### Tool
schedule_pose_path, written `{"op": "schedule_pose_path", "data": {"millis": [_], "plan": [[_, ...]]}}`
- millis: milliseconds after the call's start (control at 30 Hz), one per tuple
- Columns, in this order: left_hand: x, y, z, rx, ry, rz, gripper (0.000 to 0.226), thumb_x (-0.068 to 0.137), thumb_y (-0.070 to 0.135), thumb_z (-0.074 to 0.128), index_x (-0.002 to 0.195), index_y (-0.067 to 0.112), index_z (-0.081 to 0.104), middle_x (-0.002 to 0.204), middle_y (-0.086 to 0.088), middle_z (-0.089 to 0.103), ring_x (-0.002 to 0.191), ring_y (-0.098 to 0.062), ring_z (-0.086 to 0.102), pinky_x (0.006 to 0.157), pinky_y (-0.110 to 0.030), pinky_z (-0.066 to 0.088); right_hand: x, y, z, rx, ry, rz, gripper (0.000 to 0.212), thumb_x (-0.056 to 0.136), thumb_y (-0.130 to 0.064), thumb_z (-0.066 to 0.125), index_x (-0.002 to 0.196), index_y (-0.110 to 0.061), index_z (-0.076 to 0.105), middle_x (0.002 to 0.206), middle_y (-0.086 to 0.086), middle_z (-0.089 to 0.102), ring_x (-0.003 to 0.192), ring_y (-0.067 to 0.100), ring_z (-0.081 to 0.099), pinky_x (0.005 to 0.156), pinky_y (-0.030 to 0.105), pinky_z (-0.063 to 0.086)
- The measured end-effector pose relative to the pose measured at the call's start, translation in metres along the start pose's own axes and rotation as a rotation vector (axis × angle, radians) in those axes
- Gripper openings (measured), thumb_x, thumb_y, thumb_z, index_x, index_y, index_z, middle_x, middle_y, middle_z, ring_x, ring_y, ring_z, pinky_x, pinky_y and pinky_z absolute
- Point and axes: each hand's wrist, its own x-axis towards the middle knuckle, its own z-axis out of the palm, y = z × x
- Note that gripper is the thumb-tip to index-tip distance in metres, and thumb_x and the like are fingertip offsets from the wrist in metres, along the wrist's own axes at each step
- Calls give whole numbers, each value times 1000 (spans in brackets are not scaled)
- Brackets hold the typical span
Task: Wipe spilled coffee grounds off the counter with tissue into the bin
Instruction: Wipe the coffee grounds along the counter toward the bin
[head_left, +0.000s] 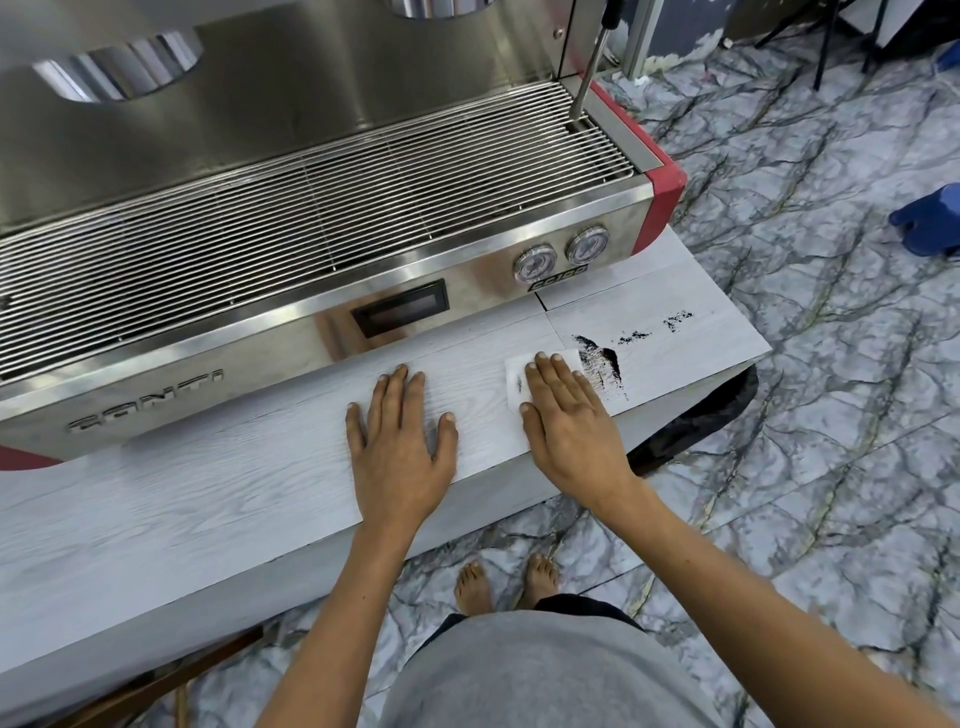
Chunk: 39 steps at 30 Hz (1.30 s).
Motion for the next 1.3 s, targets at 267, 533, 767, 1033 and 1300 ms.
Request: {"op": "schedule_pose_path", "data": {"millis": [267,533,767,1033,1300], "plan": [[-1,-1,0,0,3,10,64,97,53,26,152,22,31,163,3,23,151,-14,13,123,-48,4,24,15,-3,19,-24,39,54,100,-31,27,140,0,43,147,16,41,140,29,33,115,47,27],[-1,0,-1,-5,3,15,65,97,53,27,153,21,31,163,2,23,151,-15,14,123,-48,3,17,35,-7,19,6,33,50,101,-29,27,140,-3,44,147,14,42,140,26,34,115,45,28],[-1,-2,-1,-1,4,16,63,98,52,29,153,21,32,163,2,23,151,-15,14,123,-48,4,18,53,-12,28,11,59,48,101,-28,30,140,-5,45,147,13,42,139,25,35,113,46,31],[-1,-1,-1,3,0,20,64,97,53,26,153,20,31,163,2,23,152,-15,13,123,-48,4,22,63,-17,103,0,69,46,101,-24,28,138,-5,48,146,13,44,139,26,36,114,47,31],[-1,0,-2,-4,9,18,66,96,54,24,152,20,33,163,1,24,151,-16,15,123,-49,4,25,61,-24,214,70,101,34,101,-9,41,132,-4,53,141,13,50,137,26,39,113,44,31]]}}
